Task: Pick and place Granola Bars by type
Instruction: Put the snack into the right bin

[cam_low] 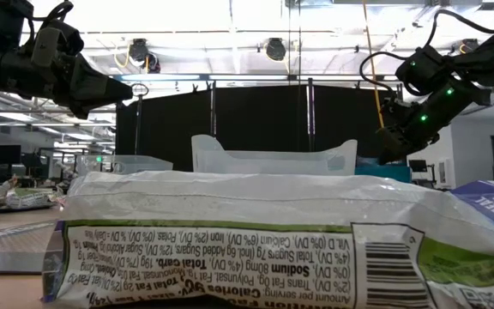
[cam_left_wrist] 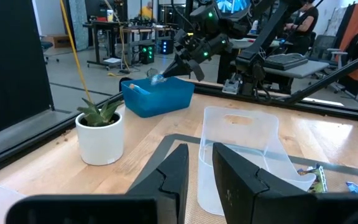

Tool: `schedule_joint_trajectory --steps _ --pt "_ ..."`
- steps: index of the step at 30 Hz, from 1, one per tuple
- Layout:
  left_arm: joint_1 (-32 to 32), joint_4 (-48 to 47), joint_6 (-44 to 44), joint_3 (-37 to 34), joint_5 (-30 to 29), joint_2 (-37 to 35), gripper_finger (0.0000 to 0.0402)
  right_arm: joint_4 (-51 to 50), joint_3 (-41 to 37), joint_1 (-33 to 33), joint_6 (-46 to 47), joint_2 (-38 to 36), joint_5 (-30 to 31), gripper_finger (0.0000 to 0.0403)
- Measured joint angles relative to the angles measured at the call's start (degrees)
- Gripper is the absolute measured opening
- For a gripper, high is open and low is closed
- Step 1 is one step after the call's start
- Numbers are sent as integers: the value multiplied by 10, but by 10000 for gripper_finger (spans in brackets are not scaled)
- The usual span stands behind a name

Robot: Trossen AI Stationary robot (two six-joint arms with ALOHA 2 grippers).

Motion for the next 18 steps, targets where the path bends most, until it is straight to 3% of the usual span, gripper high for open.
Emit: schedule_joint_trajectory --steps 12,18 --pt "0 0 0 0 0 0 79 2 0 0 8 0 -6 74" --pt "0 0 0 0 0 0 79 27 0 0 24 -27 -146 78"
